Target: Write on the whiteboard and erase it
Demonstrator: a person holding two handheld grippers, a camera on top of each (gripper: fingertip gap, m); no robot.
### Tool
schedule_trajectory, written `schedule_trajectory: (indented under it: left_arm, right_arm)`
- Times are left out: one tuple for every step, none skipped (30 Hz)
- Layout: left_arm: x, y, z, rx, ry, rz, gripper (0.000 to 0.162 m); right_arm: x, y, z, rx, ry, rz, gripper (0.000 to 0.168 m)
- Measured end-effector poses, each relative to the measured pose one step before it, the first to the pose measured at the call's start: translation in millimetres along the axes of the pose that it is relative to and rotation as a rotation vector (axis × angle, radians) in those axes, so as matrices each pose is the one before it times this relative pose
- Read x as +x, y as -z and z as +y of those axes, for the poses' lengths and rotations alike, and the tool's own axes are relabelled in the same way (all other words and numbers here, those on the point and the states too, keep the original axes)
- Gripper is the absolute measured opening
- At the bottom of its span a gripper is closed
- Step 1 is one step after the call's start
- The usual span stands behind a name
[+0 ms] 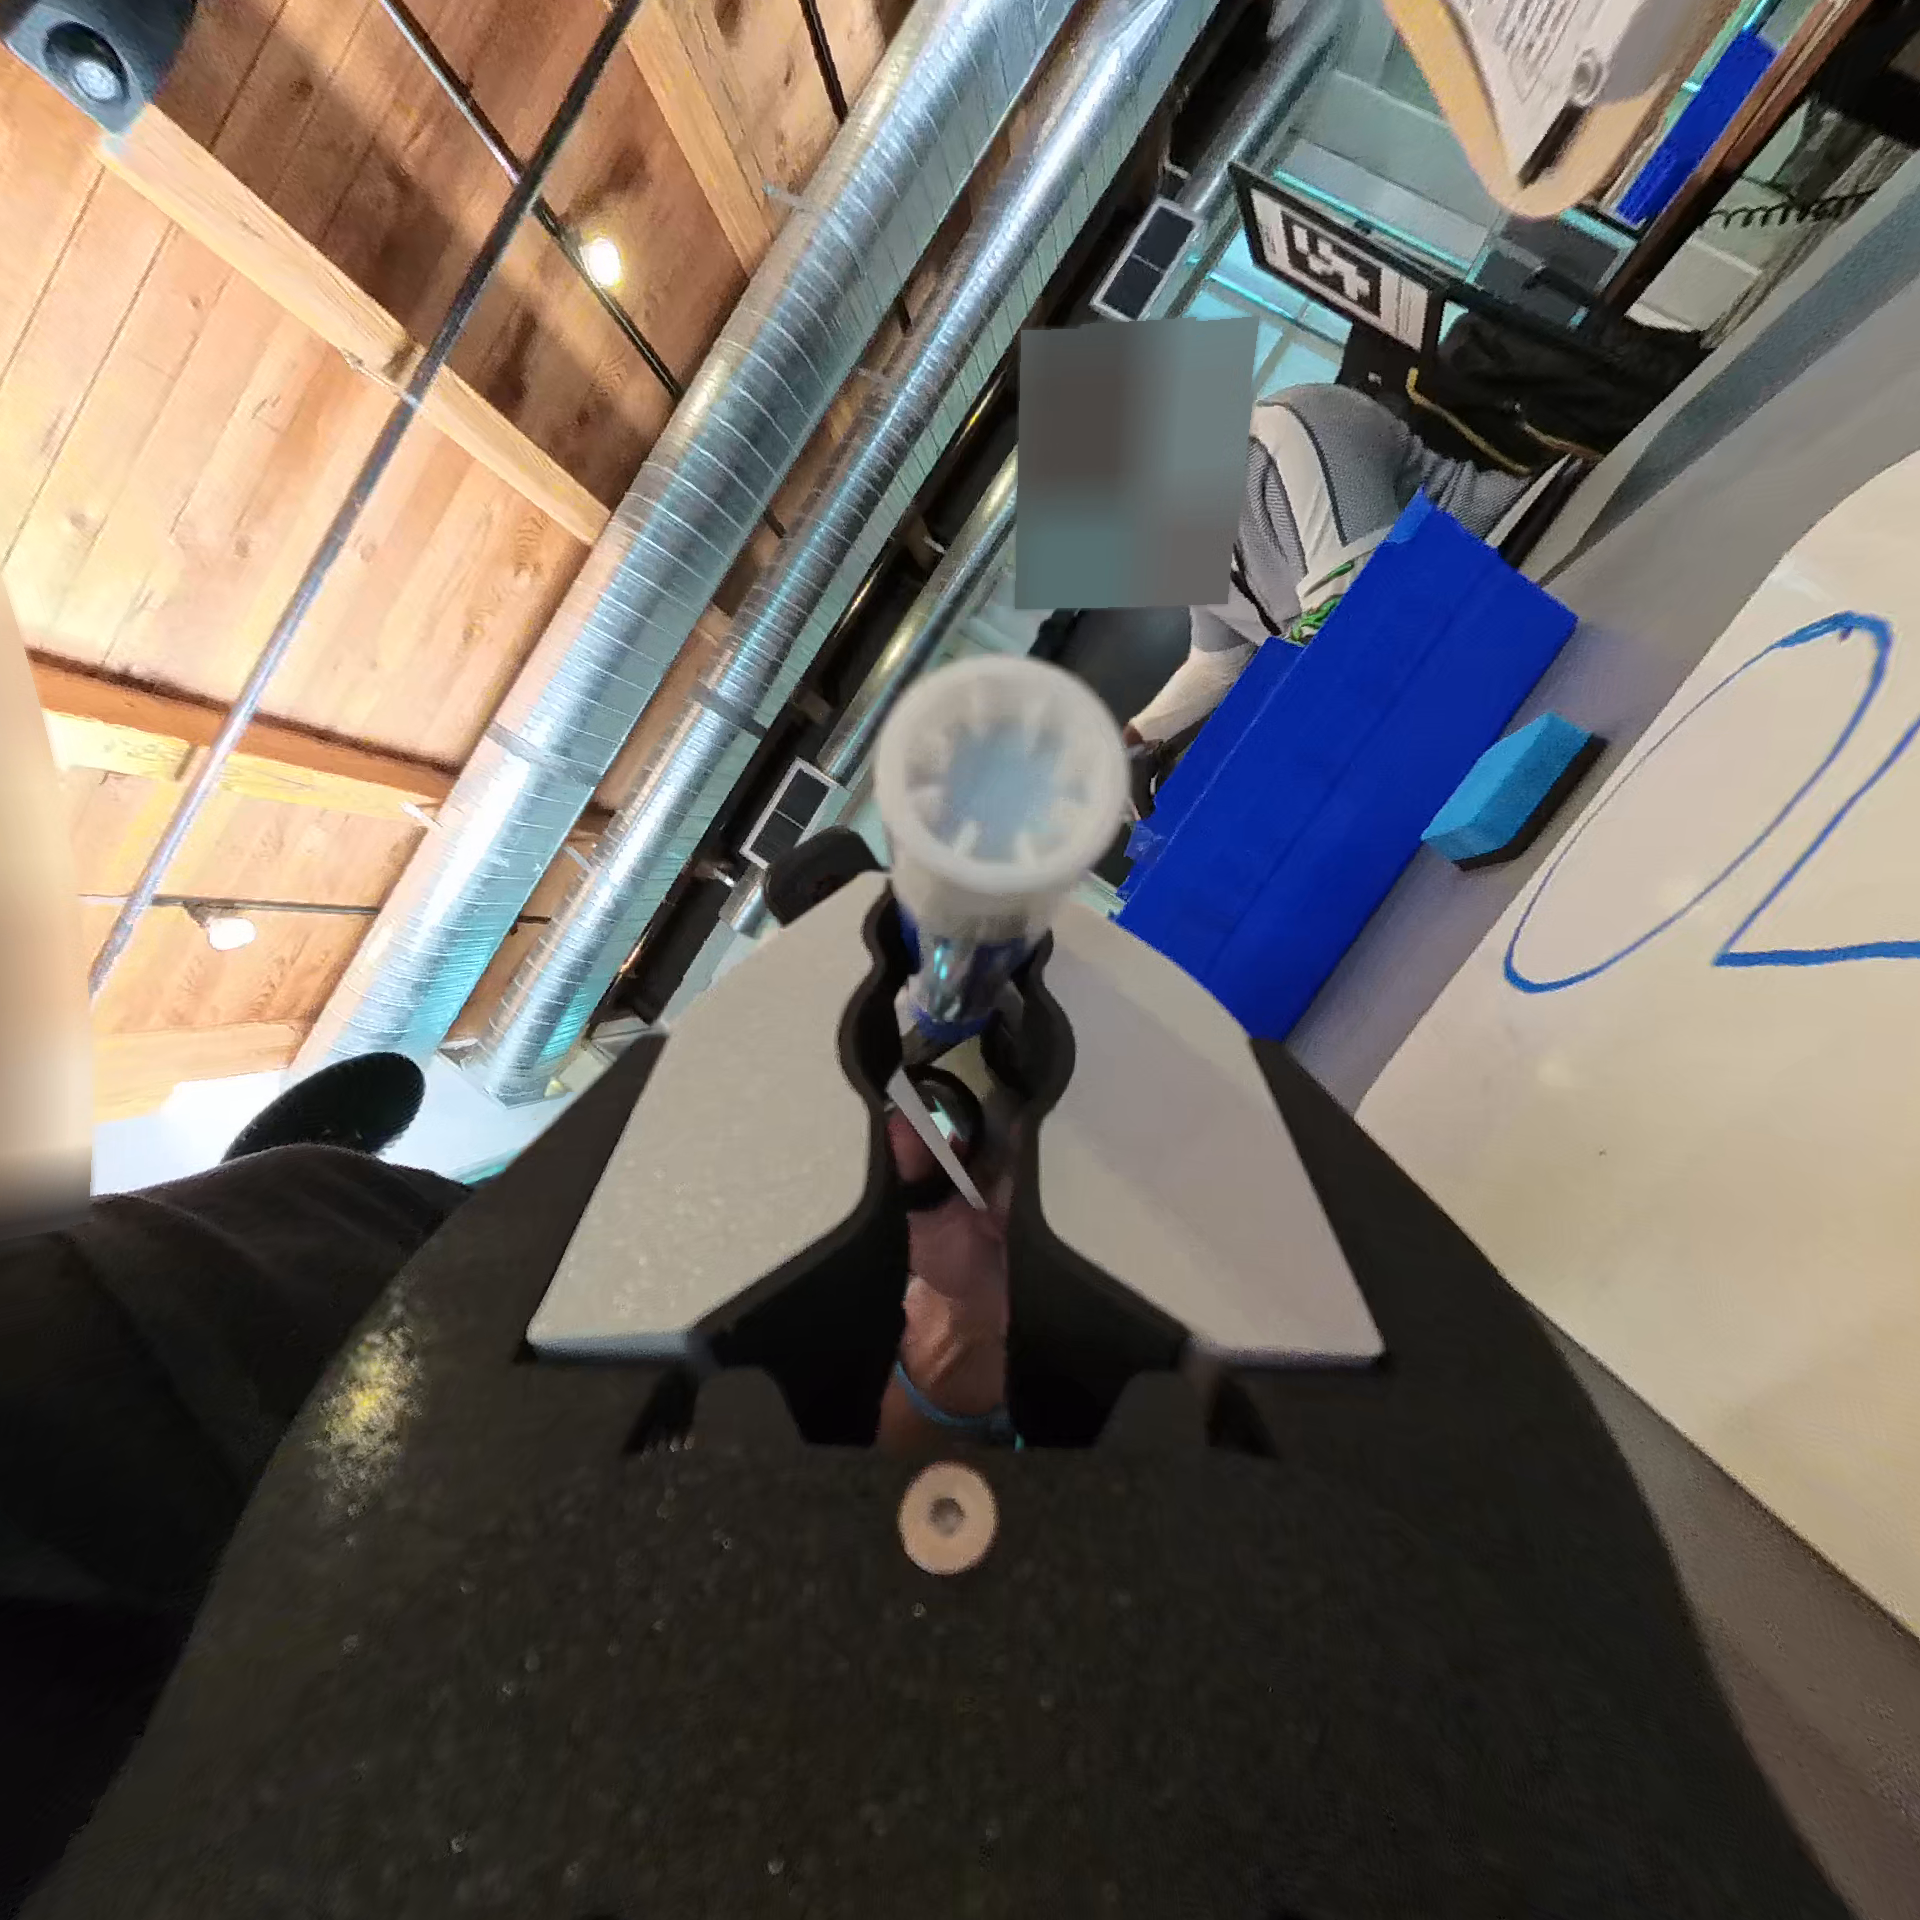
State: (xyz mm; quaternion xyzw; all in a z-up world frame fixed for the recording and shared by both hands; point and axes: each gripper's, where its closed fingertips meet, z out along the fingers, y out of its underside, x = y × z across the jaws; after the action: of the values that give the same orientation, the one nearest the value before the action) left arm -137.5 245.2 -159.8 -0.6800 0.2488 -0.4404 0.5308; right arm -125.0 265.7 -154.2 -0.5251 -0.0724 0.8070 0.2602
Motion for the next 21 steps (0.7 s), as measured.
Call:
schedule_trajectory:
  left_arm:
    - [-1.15,-0.18,-0.45,-0.0007,-0.0043,-0.0044,0.008]
    - [-0.29,-0.46,-1.09,0.0023,-0.0026,-0.0046,0.008]
    - [0.69,-0.55,-1.41,0.0031,-0.0068,0.0006,0.008]
    - [-0.38,0.78,-2.13,0.0010,0.0029,0.0035,0.008]
    - [-0.71,0.74,-2.06,0.0046,0.0124,0.0050,0.008]
    - [-0.11,0.42,-1.21,0.0073,0.0109,0.0084,0.008]
    - [-1.10,1.29,-1.55,0.0111,0.0083,0.0015,0.008]
    - [-1.06,-0.13,1.26,-0.0072,0.0045,-0.0023,0.008]
    - [0.13,-0.81,2.05,-0.0103,-0.0036,0.0006,0.008]
    - [0.42,-0.26,-0.29,0.0028,-0.0005,-0.0004,0.008]
    - [1.11,-0.23,-1.15,0.0069,0.0162,0.0069,0.008]
    - [0.25,-0.21,-0.38,0.0026,0.0179,0.0072,0.008]
    - [-0.72,0.57,-0.03,-0.0002,0.0103,0.0058,0.008]
    - [-0.40,0.45,0.04,-0.0003,0.0121,0.0097,0.008]
    - [0.05,0.02,0.78,-0.0063,0.0100,0.0102,0.008]
    - [-0.63,-0.19,0.47,-0.0035,0.0045,0.0014,0.008]
    - [0.42,-0.18,-0.07,0.0028,0.0058,0.0080,0.008]
    - [0.99,0.08,-0.06,0.0000,0.0107,0.0133,0.008]
    - [-0.78,-0.21,-0.10,0.0021,0.0114,0.0007,0.008]
    - [-0.40,-0.77,0.51,0.0013,0.0077,0.0010,0.008]
    - [0.48,-1.05,1.18,-0.0035,0.0061,0.0063,0.008]
  right_arm:
    - [0.95,-0.64,0.33,-0.0096,-0.0007,0.0044,0.019]
    - [0.11,-0.21,-0.96,-0.0010,-0.0020,0.0015,0.019]
    - [-1.19,-0.28,-1.07,-0.0013,0.0071,-0.0002,0.019]
    - [-1.05,-0.68,0.11,-0.0129,0.0124,0.0030,0.019]
    - [-0.76,-0.97,-0.09,-0.0119,0.0101,0.0044,0.020]
    - [-0.78,-1.15,-0.28,-0.0030,0.0053,0.0021,0.019]
    - [-0.32,-0.89,0.62,-0.0053,0.0007,0.0005,0.020]
    - [1.09,-0.04,0.07,-0.0014,-0.0013,0.0062,0.020]
    - [1.03,0.85,-0.78,0.0032,-0.0043,0.0024,0.019]
    - [-0.39,0.67,-0.35,-0.0037,-0.0091,-0.0094,0.019]
    - [-0.78,0.33,-0.47,-0.0031,-0.0113,-0.0115,0.019]
    - [-0.26,0.04,-0.41,-0.0007,-0.0026,-0.0016,0.019]
    - [0.20,-0.03,0.71,-0.0115,0.0065,0.0066,0.019]
    - [0.28,0.17,1.86,-0.0271,0.0107,0.0083,0.019]
    - [0.09,0.54,1.54,-0.0287,0.0174,0.0085,0.019]
    - [0.74,0.55,1.01,-0.0226,0.0235,0.0138,0.019]
    - [-0.27,0.38,1.45,-0.0203,0.0235,0.0076,0.019]
    - [-1.09,0.42,1.18,-0.0177,0.0205,0.0011,0.019]
    - [-0.39,0.67,0.93,-0.0164,0.0193,0.0071,0.019]
    - [0.00,0.83,0.09,-0.0105,0.0199,0.0122,0.019]
    - [-0.13,0.98,-0.47,-0.0045,0.0286,0.0156,0.019]
